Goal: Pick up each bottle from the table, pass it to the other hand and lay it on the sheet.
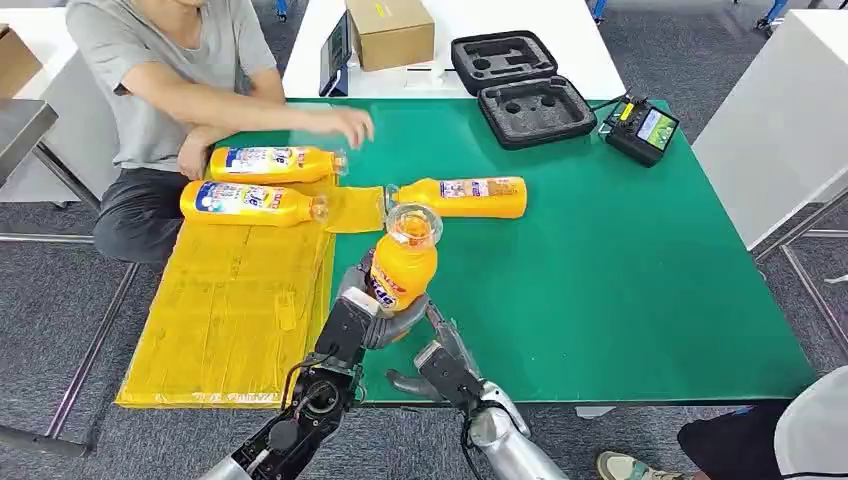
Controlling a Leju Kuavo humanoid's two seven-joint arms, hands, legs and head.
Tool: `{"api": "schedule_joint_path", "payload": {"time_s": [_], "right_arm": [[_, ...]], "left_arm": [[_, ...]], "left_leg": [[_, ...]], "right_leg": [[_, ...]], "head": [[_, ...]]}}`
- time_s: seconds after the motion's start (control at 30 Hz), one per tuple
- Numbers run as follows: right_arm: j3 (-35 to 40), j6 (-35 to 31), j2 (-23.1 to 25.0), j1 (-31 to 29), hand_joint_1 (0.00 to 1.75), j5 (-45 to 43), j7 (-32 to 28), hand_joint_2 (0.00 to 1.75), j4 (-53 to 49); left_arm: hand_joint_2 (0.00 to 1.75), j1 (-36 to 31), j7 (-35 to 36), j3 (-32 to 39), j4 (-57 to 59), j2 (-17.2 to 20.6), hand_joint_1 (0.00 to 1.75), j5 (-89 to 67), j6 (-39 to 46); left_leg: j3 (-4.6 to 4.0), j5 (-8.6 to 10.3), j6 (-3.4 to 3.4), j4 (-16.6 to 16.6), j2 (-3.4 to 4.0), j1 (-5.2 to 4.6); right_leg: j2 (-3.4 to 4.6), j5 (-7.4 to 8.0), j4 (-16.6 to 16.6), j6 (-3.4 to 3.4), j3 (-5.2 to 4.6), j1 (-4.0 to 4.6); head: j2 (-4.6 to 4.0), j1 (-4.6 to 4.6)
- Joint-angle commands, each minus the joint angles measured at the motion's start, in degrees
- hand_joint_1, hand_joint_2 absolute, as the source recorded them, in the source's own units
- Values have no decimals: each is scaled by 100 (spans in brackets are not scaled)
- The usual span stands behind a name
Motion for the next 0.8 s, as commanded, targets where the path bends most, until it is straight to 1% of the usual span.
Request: {"api": "schedule_joint_path", "payload": {"time_s": [0.03,0.07,0.13,0.17,0.2,0.3,0.4,0.43,0.47,0.5,0.57,0.6,0.77,0.8], "right_arm": [[52,17,-39,19,0,-75,2,175,-63],[42,18,-41,35,0,-88,2,175,-86],[42,-11,-59,135,0,-191,2,175,-310],[49,-22,-62,150,0,-202,2,175,-343],[65,-56,-82,235,0,-276,2,175,-561],[66,-109,-113,418,0,-346,2,175,-979],[24,-89,-123,585,0,-366,2,175,-1241],[10,-77,-121,618,0,-336,2,175,-1273],[-7,-50,-115,640,0,-322,2,175,-1288],[-17,-44,-113,658,0,-325,2,175,-1291],[-37,-39,-121,672,0,-380,2,175,-1249],[-38,-38,-123,675,0,-393,2,175,-1237],[-28,-42,-132,680,0,-403,2,175,-1243],[-28,-42,-132,680,0,-403,2,175,-1243]], "left_arm": [[175,-125,167,231,-162,415,175,-404,-16],[175,-103,158,269,-210,429,175,-426,-44],[175,-67,101,353,-329,463,175,-515,-135],[175,-76,91,362,-325,464,175,-530,-138],[175,-90,79,401,-310,460,175,-557,-135],[175,-98,28,561,-325,475,175,-792,132],[175,-150,115,674,-453,607,175,-1158,334],[175,-181,166,704,-490,668,175,-1375,370],[175,-216,254,744,-531,726,175,-1670,417],[175,-252,336,790,-551,786,175,-1888,383],[175,-423,607,798,-472,957,175,-2161,168],[175,-479,658,794,-426,999,175,-2197,98],[175,-518,667,837,-391,1012,175,-2194,79],[175,-518,667,837,-391,1012,175,-2194,79]], "left_leg": [[20,-7,-9,-4,3,3],[30,-13,-12,-1,3,5],[13,-5,-8,-3,4,3],[34,-14,-13,-3,6,6],[23,-10,-10,-2,3,3],[24,-11,-10,-1,-1,5],[23,-10,-9,-2,2,5],[13,-6,-7,-2,0,3],[30,-14,-11,0,-1,6],[21,-9,-10,-1,-2,4],[9,-3,-7,-2,2,4],[20,-9,-11,0,3,6],[10,-4,-7,-1,2,4],[23,-10,-11,0,-1,6]], "right_leg": [[9,-6,-3,-8,18,2],[11,-11,-1,-11,28,4],[9,-3,-2,-7,10,2],[15,-11,-1,-12,29,5],[9,-8,0,-10,20,3],[6,-10,-1,-9,22,4],[9,-8,-2,-8,20,5],[5,-5,-1,-6,11,3],[8,-13,1,-10,27,5],[5,-10,2,-9,19,3],[7,-2,-1,-7,6,4],[10,-7,1,-10,17,5],[7,-3,-1,-7,8,3],[7,-9,1,-10,20,6]], "head": [[0,0],[0,2],[0,0],[0,0],[0,0],[0,0],[0,0],[0,0],[0,0],[0,2],[0,2],[0,0],[0,0],[0,0]]}}
